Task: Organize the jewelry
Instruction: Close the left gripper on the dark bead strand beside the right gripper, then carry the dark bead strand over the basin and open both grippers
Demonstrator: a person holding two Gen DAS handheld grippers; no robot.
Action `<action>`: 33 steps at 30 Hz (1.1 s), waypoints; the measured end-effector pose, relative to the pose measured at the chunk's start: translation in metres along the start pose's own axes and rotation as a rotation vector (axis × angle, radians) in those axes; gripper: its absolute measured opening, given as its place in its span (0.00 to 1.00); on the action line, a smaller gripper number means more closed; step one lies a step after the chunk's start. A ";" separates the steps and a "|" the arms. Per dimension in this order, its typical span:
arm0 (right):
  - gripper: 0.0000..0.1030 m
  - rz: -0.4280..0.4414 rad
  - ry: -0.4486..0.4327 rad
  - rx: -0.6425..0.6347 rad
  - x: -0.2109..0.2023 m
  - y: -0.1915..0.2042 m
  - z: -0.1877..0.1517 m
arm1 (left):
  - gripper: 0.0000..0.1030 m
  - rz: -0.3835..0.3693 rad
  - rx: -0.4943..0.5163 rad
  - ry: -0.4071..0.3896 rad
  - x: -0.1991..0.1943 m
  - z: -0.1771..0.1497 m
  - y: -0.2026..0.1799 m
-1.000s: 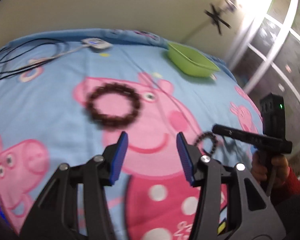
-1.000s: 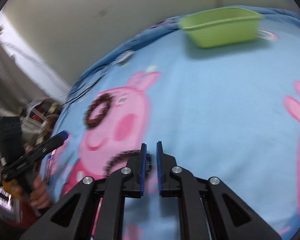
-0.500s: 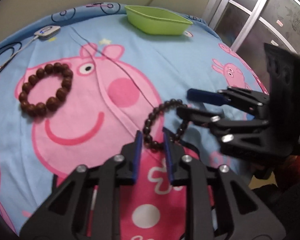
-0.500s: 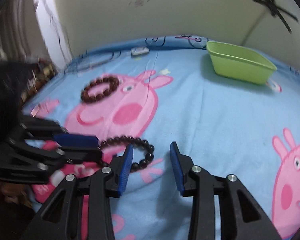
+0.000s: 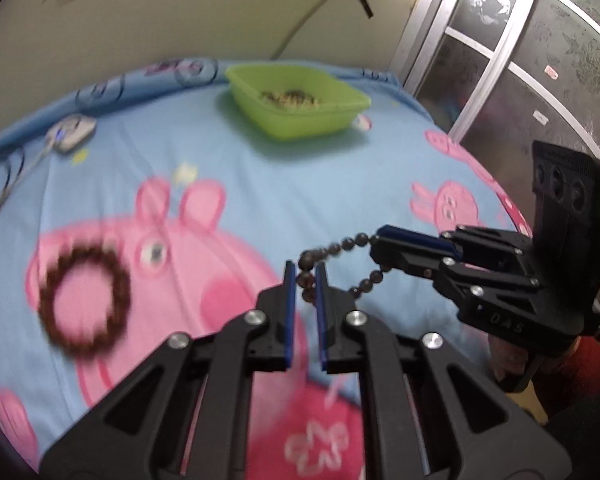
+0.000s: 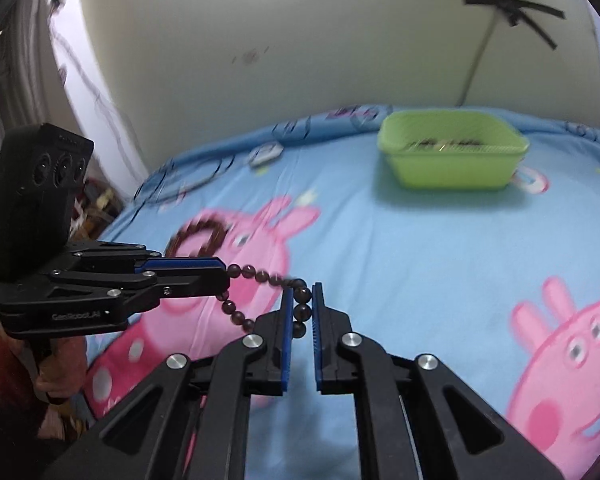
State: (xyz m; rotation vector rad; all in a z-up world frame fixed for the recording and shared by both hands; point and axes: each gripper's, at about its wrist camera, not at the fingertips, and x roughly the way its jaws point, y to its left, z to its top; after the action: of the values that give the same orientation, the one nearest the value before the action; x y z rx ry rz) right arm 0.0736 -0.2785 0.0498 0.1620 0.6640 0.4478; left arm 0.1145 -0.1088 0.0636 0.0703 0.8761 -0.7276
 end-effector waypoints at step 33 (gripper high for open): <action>0.24 -0.109 -0.221 0.365 -0.023 -0.079 0.009 | 0.23 0.198 -0.073 -0.042 0.049 0.031 -0.013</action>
State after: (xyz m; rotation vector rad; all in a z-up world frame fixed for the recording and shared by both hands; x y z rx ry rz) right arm 0.0910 -0.3596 0.0464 0.5109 0.5288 0.1965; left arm 0.1484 -0.1561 0.0513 0.0748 0.8413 -0.5099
